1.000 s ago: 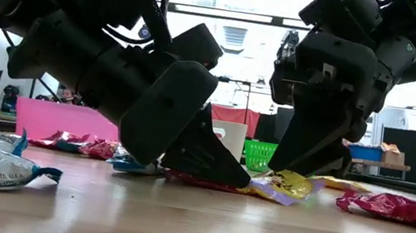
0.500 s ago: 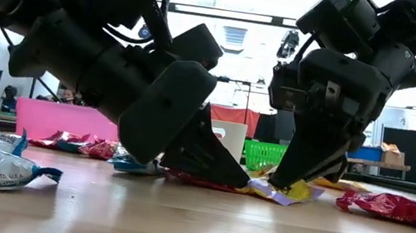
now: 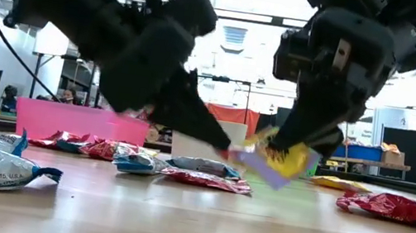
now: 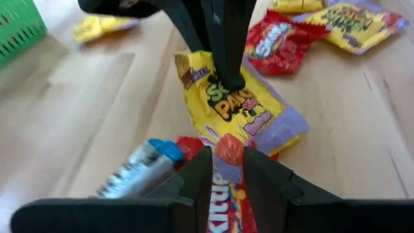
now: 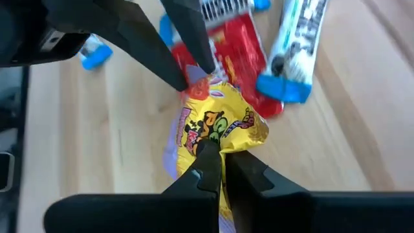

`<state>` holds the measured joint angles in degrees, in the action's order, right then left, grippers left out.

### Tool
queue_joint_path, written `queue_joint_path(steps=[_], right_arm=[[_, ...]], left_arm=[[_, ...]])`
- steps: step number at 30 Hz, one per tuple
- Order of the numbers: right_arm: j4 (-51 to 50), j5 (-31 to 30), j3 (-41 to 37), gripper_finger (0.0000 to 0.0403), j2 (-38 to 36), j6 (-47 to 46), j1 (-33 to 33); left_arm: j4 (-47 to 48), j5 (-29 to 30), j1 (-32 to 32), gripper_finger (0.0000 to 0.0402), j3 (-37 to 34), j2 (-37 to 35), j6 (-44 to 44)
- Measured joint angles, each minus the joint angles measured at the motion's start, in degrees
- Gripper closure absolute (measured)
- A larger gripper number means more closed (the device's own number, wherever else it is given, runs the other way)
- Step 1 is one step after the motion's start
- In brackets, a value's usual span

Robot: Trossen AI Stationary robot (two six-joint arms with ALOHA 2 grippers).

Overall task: Sort candy
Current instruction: Put the yellow candy into the white bin

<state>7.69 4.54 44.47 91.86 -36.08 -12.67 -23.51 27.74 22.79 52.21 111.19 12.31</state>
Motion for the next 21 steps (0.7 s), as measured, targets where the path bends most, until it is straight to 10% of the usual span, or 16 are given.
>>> queue_joint_path(steps=[21], right_arm=[[1.2, -10.8, 2.2, 0.0394, -12.6, 7.0, 13.3]], left_arm=[[11.7, 5.9, 0.3, 0.0329, -15.3, -37.4, -3.9]])
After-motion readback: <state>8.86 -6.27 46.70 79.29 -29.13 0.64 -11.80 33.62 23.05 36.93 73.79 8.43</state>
